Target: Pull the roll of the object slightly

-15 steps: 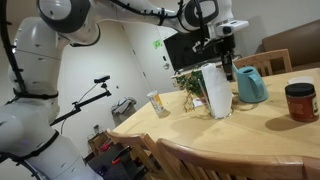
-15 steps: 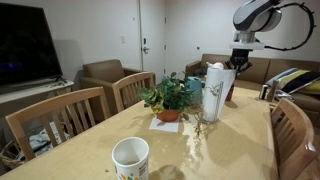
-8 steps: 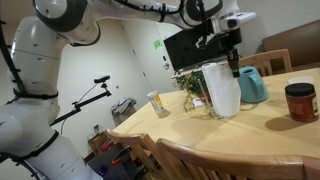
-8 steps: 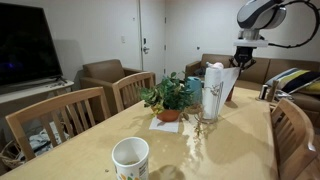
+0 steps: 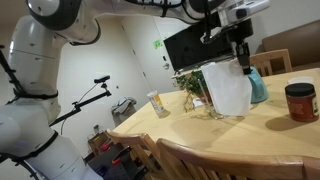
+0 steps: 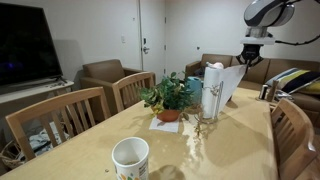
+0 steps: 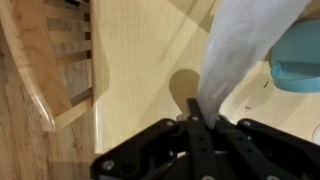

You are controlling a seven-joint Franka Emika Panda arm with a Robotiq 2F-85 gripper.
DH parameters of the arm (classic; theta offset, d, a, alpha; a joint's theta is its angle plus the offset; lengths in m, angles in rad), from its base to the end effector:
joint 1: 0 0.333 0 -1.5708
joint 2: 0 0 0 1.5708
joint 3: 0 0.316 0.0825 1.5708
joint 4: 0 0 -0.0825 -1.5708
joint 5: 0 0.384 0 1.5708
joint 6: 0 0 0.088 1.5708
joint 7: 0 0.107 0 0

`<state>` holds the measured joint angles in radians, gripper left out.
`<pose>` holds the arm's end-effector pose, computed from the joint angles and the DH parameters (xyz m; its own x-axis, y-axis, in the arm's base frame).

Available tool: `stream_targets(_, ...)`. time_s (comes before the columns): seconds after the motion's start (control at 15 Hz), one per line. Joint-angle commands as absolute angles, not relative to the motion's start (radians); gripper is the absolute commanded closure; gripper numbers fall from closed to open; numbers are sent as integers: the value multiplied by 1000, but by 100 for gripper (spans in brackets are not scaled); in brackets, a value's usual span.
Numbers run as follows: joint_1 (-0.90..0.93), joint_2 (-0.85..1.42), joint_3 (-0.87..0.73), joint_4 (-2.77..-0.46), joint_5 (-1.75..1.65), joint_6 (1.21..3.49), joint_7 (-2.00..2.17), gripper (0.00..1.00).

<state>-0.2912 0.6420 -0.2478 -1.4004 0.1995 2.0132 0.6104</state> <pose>0.6409 -0.3288 0.3361 0.3728 -0.9276 -0.0260 -0.9279 -0.3723 -0.0209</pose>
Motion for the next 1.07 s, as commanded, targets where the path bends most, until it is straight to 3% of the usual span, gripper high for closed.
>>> stream_targets(0.0, -311, 644, -262, -1379, 205, 1973, 619, 96)
stream_targets(1.0, -412, 717, -297, -1349, 213, 1938, 630, 96)
